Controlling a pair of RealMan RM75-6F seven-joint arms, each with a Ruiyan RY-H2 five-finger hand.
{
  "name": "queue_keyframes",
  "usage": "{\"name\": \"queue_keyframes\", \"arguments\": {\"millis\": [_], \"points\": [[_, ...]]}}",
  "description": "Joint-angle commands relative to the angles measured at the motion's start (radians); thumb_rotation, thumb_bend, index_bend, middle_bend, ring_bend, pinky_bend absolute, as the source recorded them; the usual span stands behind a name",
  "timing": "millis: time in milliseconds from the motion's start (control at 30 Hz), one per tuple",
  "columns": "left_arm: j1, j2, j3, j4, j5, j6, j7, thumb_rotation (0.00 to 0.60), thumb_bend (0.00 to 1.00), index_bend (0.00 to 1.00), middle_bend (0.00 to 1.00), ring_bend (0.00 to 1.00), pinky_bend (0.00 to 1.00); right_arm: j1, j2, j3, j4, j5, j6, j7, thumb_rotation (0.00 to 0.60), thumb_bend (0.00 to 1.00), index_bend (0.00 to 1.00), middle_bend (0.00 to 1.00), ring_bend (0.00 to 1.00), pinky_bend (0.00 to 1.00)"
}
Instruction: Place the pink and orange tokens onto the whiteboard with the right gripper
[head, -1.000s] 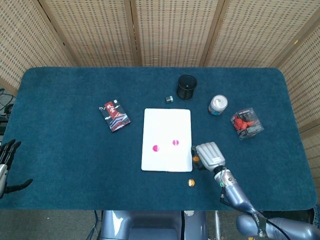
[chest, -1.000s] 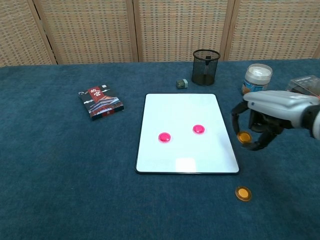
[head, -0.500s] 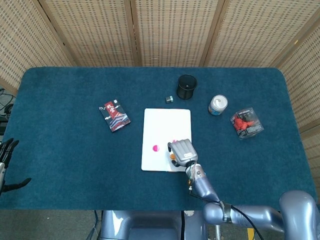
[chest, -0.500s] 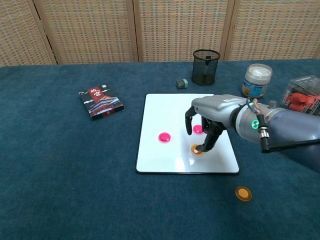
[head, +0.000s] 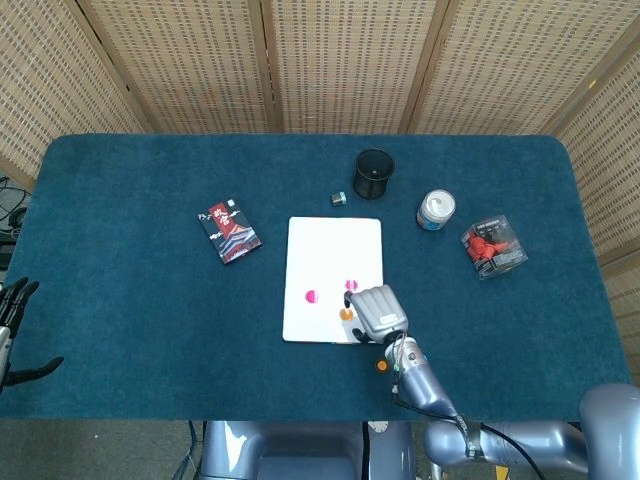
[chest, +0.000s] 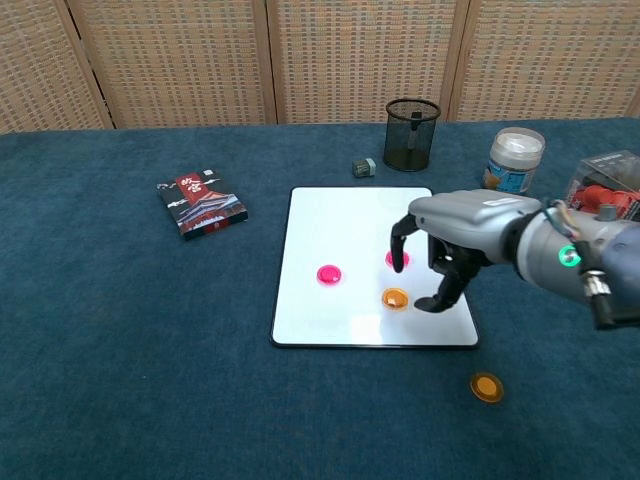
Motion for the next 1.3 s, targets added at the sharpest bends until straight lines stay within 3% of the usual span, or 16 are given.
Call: {"name": "queue_keyframes", "arguments": {"millis": [33,167,500,800,1300], "points": [[0.000,0.001,0.002,-0.001,0.006,0.002,0.000,0.600,0.00,0.00,0.00,0.00,0.00,-0.071,0.087,-0.085,-0.061,-0.112,0.003,0.090,0.600,0.32,0.37,0.96,1.00,1.00],[0.004,0.001,0.005,-0.005,0.016,0.012,0.003,0.600,0.00,0.00,0.00,0.00,0.00,-0.131,0.141,-0.163,-0.071,-0.231,0.004,0.177,0.600,0.32,0.37,0.96,1.00,1.00],[0.005,-0.009,0.010,-0.009,0.022,0.014,0.031,0.600,0.00,0.00,0.00,0.00,0.00,-0.224,0.160,-0.278,-0.012,-0.438,0.000,0.313,0.600,0.32,0.38,0.96,1.00,1.00],[0.001,-0.016,0.008,-0.009,0.013,0.007,0.048,0.600,0.00,0.00,0.00,0.00,0.00,-0.256,0.111,-0.275,0.062,-0.507,-0.003,0.349,0.600,0.32,0.38,0.96,1.00,1.00],[0.002,-0.015,0.008,-0.007,0.013,0.009,0.044,0.600,0.00,0.00,0.00,0.00,0.00,-0.267,0.072,-0.228,0.096,-0.493,-0.025,0.322,0.600,0.33,0.38,0.96,1.00,1.00]]}}
